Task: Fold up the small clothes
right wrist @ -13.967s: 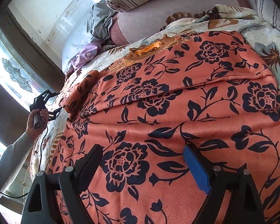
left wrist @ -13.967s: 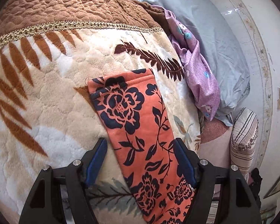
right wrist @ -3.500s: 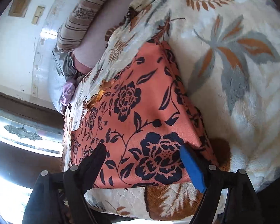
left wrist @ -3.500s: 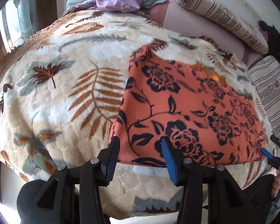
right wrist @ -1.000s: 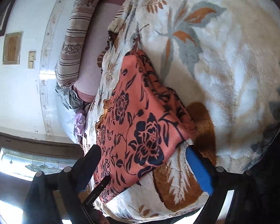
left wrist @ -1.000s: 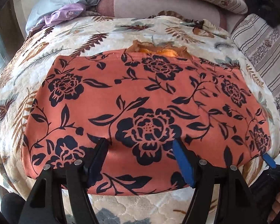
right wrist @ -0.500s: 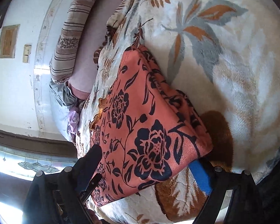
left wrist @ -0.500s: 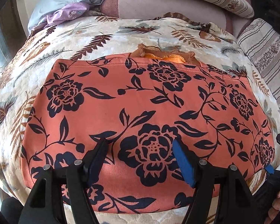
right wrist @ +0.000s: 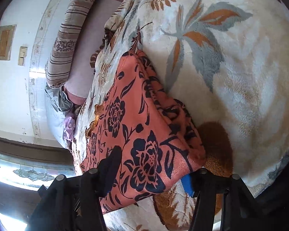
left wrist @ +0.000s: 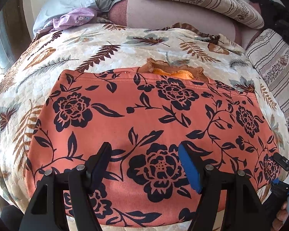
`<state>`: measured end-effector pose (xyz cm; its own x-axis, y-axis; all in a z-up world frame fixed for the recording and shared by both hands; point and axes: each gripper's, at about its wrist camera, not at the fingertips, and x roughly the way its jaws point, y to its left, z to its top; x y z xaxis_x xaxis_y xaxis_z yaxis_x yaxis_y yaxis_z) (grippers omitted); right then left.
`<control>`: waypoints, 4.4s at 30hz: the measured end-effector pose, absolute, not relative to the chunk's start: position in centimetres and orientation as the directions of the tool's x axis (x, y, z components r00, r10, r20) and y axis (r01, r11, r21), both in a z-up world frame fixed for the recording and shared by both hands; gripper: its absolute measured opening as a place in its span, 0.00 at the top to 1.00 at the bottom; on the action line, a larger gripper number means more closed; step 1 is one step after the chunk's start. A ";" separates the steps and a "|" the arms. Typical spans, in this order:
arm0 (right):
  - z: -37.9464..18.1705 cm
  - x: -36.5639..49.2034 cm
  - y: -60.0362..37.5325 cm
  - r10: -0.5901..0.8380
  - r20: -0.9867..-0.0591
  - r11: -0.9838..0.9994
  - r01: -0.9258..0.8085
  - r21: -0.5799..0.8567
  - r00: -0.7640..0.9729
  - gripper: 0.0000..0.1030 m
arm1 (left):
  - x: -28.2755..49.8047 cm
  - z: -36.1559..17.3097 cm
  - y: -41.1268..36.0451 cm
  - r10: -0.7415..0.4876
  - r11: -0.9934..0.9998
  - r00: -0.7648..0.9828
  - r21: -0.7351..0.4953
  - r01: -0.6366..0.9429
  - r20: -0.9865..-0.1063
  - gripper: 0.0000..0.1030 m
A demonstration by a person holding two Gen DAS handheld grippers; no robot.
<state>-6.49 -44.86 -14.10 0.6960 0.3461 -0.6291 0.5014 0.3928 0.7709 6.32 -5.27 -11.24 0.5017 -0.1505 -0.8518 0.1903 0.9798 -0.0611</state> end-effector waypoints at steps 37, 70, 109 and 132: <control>-12.5 12.3 -50.5 0.303 -0.859 0.804 0.372 0.463 0.414 0.84 | 5.8 -14.0 -7.3 -0.132 0.952 0.528 0.041 0.304 -0.839 0.19; -9.5 -8.8 -39.0 0.512 -0.597 0.529 0.321 0.786 0.617 0.27 | 0.7 -10.1 -1.9 -0.134 0.969 0.545 0.005 0.246 -0.827 0.17; -14.2 -7.4 -45.3 0.354 -0.590 0.318 0.500 0.806 0.726 0.27 | 3.5 -10.6 -2.8 -0.089 0.982 0.548 0.018 0.187 -0.832 0.17; -13.4 -5.2 -44.2 0.310 -0.676 0.483 0.502 0.718 0.668 0.29 | 6.0 -13.5 -5.9 -0.058 0.975 0.539 0.069 0.212 -0.840 0.15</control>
